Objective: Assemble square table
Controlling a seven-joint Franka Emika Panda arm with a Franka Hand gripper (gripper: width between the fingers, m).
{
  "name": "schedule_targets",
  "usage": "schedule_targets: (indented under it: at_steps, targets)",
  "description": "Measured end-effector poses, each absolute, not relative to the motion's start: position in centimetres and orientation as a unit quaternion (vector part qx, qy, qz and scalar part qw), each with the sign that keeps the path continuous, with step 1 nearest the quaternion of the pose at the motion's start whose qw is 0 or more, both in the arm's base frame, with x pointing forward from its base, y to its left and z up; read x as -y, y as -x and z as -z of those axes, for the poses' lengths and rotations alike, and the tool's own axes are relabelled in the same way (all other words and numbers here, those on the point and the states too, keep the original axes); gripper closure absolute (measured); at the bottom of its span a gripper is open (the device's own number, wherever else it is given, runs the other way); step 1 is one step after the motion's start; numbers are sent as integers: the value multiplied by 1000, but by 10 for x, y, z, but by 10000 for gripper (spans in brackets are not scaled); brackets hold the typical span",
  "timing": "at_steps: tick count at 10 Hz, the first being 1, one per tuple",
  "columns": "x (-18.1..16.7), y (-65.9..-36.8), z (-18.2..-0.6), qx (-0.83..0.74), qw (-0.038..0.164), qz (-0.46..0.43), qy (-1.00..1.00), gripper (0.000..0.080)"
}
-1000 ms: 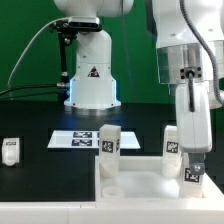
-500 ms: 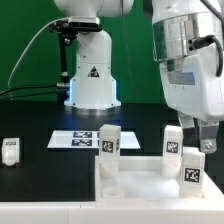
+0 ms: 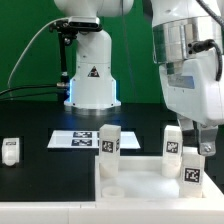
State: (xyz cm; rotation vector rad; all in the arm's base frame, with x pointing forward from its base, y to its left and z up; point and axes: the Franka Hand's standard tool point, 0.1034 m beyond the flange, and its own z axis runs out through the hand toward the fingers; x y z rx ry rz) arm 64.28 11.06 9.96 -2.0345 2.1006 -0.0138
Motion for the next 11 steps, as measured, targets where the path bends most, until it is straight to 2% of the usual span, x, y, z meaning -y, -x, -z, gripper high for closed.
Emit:
schedule_targets:
  at_steps: [7, 11]
  targets:
    - [-109, -642, -98, -710, 107, 5, 696, 151]
    - [-57, -636, -133, -632, 121, 20, 765, 151]
